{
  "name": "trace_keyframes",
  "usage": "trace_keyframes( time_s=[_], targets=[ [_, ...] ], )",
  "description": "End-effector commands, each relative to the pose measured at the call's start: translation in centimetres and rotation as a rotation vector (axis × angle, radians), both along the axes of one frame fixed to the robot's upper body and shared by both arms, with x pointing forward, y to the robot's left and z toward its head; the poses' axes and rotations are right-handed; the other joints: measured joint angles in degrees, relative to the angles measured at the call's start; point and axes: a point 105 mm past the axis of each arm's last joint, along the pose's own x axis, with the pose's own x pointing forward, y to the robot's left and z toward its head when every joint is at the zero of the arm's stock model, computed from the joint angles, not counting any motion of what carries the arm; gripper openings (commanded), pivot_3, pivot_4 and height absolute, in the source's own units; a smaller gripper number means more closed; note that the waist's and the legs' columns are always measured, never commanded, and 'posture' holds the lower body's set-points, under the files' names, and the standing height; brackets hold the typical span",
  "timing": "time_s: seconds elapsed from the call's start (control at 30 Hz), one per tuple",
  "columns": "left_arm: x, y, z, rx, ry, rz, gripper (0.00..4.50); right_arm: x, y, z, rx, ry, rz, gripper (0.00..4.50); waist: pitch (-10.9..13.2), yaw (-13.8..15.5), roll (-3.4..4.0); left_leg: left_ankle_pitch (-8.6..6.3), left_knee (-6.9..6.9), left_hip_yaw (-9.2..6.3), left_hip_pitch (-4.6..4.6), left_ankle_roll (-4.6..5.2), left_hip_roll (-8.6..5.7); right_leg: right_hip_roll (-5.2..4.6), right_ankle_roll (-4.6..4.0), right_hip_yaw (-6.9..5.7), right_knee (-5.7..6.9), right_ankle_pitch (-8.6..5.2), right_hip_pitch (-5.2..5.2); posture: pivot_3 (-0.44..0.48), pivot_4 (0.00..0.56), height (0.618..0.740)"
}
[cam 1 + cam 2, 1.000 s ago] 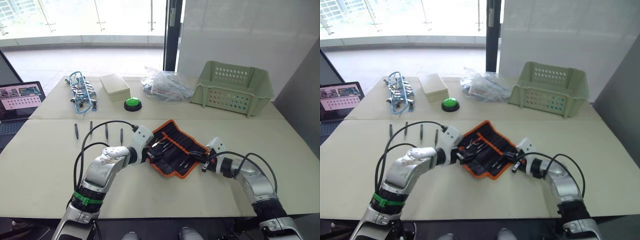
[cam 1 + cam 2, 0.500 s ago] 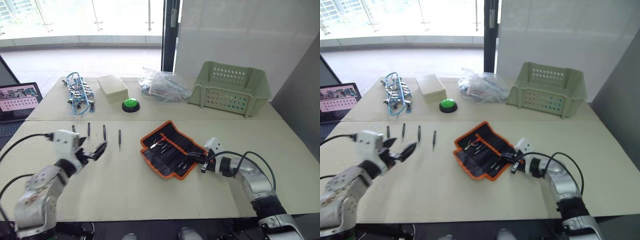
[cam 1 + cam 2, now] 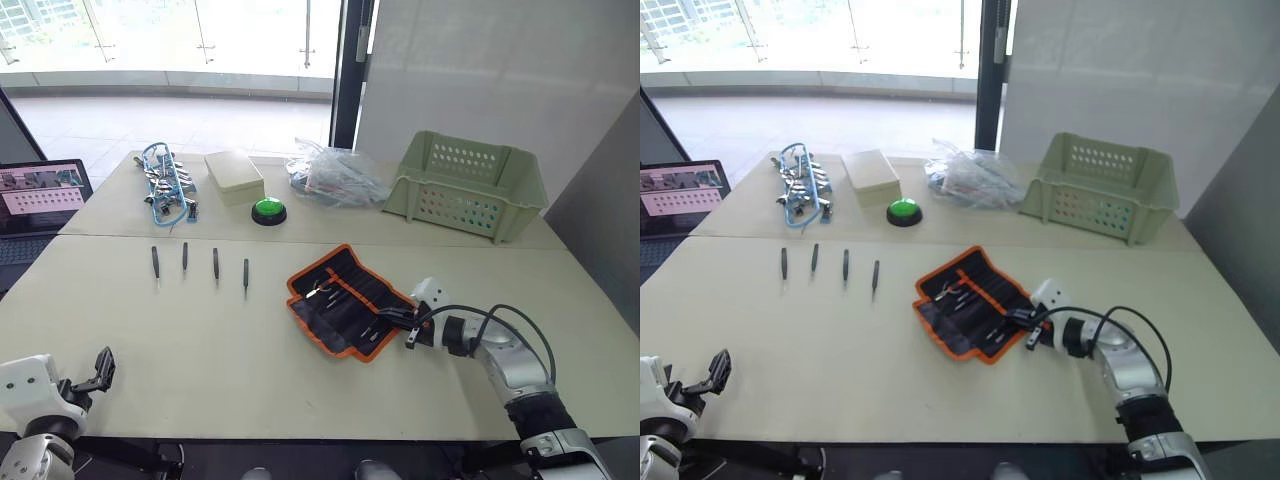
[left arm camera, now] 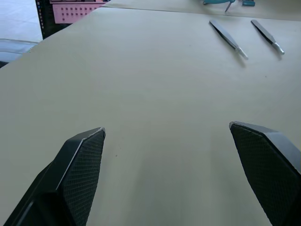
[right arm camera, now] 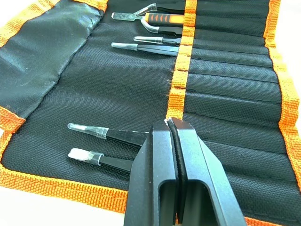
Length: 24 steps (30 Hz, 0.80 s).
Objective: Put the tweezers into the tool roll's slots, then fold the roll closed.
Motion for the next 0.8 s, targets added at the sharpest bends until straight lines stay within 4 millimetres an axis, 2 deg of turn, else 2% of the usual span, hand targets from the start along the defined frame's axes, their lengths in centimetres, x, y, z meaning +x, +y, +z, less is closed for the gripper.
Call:
trace_keyframes(
  time_s=[0.03,0.27,0.37,0.57,0.63,0.8],
  targets=[
    [0.0,-1.1,1.1,0.042,-0.038,-0.023,4.48,-2.3,-0.2,-5.2,-0.092,0.188,0.019,0.00,0.01,0.06,-0.04,0.00,0.00,0.00,-0.01,-0.01,0.00,0.00,0.00,0.00,-0.02,0.00,0.00,0.000,0.150,0.740],
    [0.3,-2.0,0.9,0.036,-0.041,-0.059,4.48,-2.4,-0.2,-5.4,-0.092,0.191,0.018,0.00,0.01,0.06,-0.05,-0.01,-0.01,0.00,-0.02,-0.01,0.01,0.03,0.05,-0.01,-0.07,-0.08,0.00,0.000,0.150,0.740],
    [1.2,-2.4,1.3,0.030,-0.064,-0.085,4.48,-2.4,-0.2,-5.4,-0.090,0.191,0.016,0.00,0.01,0.08,-0.05,-0.01,-0.02,0.00,-0.02,-0.01,0.01,0.03,0.05,-0.01,-0.09,-0.08,-0.01,0.000,0.150,0.740],
    [5.6,-3.0,3.1,0.048,-0.114,-0.135,4.48,-2.4,-0.2,-5.5,-0.088,0.191,0.011,0.00,0.01,0.30,-0.07,0.00,-0.02,-0.06,-0.01,-0.01,0.03,0.10,0.06,-0.06,-0.09,-0.08,0.01,0.000,0.150,0.740],
    [7.1,-2.5,3.1,0.072,-0.075,-0.097,4.48,-2.4,-0.1,-5.5,-0.086,0.190,0.010,0.00,0.00,0.13,-0.06,-0.01,-0.02,-0.03,0.01,-0.02,0.00,0.05,-0.01,-0.03,-0.10,-0.04,0.03,0.000,0.150,0.740],
    [10.9,-2.5,3.7,-0.013,-0.061,-0.092,4.48,-2.2,-0.3,-5.4,-0.085,0.184,0.000,0.00,-0.01,0.03,-0.10,-0.01,-0.05,-0.05,-0.01,-0.01,0.00,0.09,-0.03,-0.04,-0.04,-0.01,-0.01,0.000,0.150,0.740]
  ],
)
